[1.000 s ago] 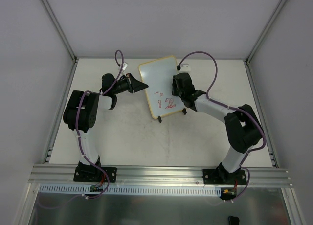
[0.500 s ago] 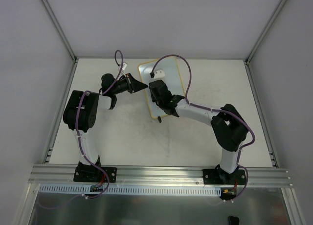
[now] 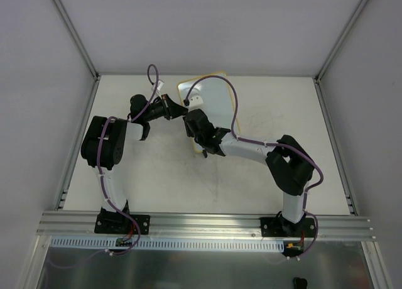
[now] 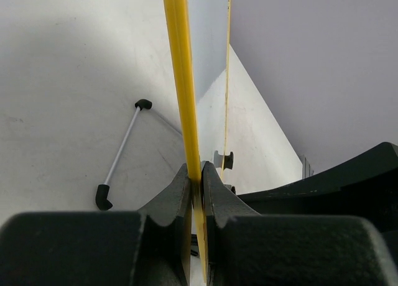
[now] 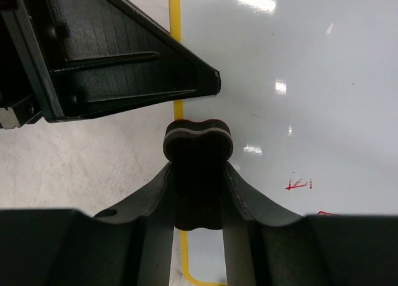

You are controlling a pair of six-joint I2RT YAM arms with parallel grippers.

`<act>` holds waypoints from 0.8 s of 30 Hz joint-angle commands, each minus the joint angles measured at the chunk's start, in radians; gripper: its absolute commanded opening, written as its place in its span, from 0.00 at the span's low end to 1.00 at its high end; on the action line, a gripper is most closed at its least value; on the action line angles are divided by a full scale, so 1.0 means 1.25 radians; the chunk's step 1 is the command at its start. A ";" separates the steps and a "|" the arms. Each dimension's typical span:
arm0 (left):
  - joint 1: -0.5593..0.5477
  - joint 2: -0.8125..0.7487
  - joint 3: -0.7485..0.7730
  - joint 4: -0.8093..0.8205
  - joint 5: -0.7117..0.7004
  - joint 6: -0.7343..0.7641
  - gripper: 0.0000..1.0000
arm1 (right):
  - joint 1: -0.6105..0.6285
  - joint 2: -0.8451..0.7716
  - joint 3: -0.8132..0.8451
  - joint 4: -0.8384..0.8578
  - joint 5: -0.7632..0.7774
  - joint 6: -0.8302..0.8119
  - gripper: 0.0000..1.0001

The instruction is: Erase the whiteboard

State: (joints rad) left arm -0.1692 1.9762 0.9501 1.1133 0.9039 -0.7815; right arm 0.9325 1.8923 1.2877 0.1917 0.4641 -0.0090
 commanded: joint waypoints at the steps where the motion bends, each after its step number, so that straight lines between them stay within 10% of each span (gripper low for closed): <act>1: -0.023 -0.032 0.000 0.026 0.029 0.074 0.00 | 0.006 0.034 -0.046 0.002 -0.107 0.030 0.00; 24: -0.022 -0.025 0.004 0.027 0.038 0.070 0.00 | -0.298 -0.116 -0.262 -0.018 -0.066 0.056 0.00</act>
State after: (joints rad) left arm -0.1772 1.9747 0.9501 1.1175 0.8997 -0.7811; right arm 0.6655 1.7123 1.0069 0.3321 0.2169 0.0895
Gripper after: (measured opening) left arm 0.043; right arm 0.336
